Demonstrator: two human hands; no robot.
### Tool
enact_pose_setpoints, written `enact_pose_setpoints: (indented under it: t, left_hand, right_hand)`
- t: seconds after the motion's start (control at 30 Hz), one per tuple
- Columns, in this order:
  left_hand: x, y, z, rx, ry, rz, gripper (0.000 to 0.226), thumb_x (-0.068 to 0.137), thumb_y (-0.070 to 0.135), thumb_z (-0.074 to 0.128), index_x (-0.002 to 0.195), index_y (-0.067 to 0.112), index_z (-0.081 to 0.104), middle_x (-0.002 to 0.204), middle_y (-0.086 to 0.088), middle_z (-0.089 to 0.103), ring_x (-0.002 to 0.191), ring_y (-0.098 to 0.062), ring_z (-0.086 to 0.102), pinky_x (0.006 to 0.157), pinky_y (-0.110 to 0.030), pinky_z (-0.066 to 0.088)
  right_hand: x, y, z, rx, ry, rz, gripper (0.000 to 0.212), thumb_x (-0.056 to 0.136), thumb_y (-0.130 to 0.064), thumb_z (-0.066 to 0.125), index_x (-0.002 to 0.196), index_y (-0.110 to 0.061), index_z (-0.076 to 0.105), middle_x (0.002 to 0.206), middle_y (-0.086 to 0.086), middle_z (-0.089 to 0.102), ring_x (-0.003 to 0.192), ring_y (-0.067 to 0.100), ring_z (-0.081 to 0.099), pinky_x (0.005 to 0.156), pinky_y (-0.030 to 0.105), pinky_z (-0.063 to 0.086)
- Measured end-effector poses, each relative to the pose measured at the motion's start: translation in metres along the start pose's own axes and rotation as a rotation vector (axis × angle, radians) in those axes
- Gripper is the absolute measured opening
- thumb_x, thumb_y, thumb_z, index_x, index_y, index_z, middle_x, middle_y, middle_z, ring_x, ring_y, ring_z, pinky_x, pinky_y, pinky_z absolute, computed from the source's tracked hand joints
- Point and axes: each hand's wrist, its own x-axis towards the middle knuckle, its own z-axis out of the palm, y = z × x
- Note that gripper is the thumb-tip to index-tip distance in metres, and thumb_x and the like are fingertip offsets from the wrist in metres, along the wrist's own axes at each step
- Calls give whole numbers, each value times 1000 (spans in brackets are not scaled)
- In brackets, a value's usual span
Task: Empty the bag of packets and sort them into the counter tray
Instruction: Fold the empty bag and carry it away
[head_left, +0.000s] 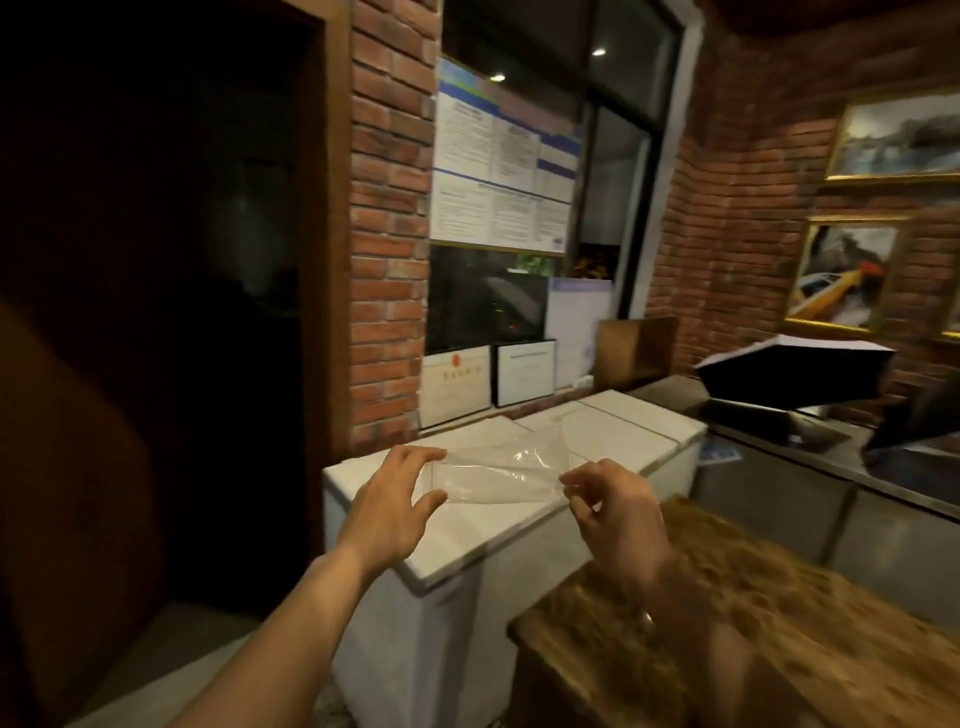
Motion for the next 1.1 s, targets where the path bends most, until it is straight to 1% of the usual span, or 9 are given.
enact_pose_setpoints:
  t: [0.13,0.23,0.33,0.53,0.63,0.77,0.87,1.0,1.1]
  left_hand:
    - [-22,-34,-42,71,93,-155,48,95,32,64,140,32,49,142,10,46,123,-15,55,105,-35,49]
    - [-46,-62,-78,110,153,-229,48,94,31,65,139,32,48,141,10,47,124,-14,53,106,-38,48]
    - [-66,-77,-100,138,175,-292,49,94,30,65,140,33,47,142,12,46,127,-13,52,106,-41,48]
    - [-102,-84,-131,264,305,-434,48,95,30,65,140,31,47,141,11,48,126,-13,53,103,-38,49]
    - [-110,-79,-134,304,358,-485,49,95,30,64,141,31,46,142,11,48,127,-12,52,105,-39,49]
    - [-111,-72,-129,355,418,-545,52,95,28,64,143,33,44,145,11,46,131,-11,49,108,-38,47]
    - [-111,-68,-118,372,428,-557,52,96,27,63,143,33,43,145,11,47,130,-10,50,107,-39,48]
    - [-113,-72,-107,365,419,-572,47,97,24,60,140,34,43,145,11,46,128,-11,52,103,-36,50]
    - [-113,-79,-104,365,416,-565,43,98,23,59,136,35,45,147,10,45,128,-12,52,101,-35,51]
  right_hand:
    - [17,-45,49,74,-65,-76,20,87,-11,74,103,-24,78,94,-9,70,80,9,66,79,35,61]
    - [25,-77,90,154,-117,-162,20,85,-11,76,99,-25,78,90,-9,69,75,9,65,75,37,59]
    - [30,-100,117,243,-150,-221,16,86,-12,76,96,-24,79,88,-11,69,71,7,65,70,35,59]
    - [40,-136,163,377,-275,-395,18,87,-13,76,93,-30,75,87,-13,66,74,7,63,67,31,59]
    - [44,-144,172,423,-334,-439,17,89,-12,73,95,-28,76,89,-12,65,77,8,63,68,28,58]
    - [51,-142,182,463,-382,-484,18,91,-15,72,100,-29,76,91,-13,65,81,5,62,69,16,50]
    - [54,-137,187,477,-397,-487,19,90,-14,72,102,-28,75,95,-12,66,84,5,62,72,14,50]
    - [50,-132,193,472,-409,-470,20,90,-14,73,104,-28,75,99,-11,67,87,7,63,76,17,53]
    - [48,-130,196,468,-420,-460,20,90,-14,73,104,-28,76,99,-11,67,88,6,62,74,13,49]
